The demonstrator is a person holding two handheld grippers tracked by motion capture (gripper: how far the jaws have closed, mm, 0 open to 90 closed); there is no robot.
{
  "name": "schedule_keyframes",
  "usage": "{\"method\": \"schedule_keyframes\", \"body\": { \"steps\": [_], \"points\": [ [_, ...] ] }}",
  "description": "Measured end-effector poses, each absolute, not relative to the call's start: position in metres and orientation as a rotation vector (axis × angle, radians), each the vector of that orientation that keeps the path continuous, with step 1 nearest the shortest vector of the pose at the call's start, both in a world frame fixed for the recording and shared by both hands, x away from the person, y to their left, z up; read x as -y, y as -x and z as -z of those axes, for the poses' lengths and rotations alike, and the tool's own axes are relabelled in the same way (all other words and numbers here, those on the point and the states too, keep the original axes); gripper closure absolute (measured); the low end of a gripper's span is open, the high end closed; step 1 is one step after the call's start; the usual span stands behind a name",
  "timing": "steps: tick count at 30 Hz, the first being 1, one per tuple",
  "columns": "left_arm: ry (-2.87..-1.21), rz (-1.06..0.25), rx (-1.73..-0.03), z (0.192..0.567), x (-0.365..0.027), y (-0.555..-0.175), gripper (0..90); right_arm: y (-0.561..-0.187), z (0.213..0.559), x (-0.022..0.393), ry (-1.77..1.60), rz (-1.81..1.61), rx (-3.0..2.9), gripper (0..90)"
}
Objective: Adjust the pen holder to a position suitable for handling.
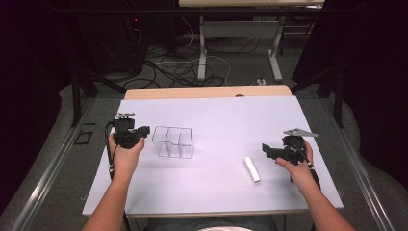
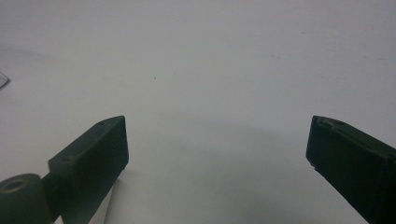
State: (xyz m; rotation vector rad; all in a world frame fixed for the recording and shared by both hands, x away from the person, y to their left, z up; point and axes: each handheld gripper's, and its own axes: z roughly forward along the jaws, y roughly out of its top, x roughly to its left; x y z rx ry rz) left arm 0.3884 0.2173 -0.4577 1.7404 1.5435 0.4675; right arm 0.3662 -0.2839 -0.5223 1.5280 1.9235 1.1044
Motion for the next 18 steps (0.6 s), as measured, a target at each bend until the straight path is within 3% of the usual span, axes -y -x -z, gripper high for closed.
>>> {"method": "schedule_keyframes", "body": {
  "steps": [8, 18],
  "points": [
    [-1.779, -0.441, -1.568, 0.470, -0.217, -0.393, 88.9, -0.367, 0.523, 0.284, -1.530, -1.101, -1.931, 5.4],
    [-1.840, -0.433, -1.546, 0.477, -0.206, -0.394, 89.5, -0.367, 0.524, 0.285, -1.529, -1.102, -1.934, 5.6]
  ]
}}
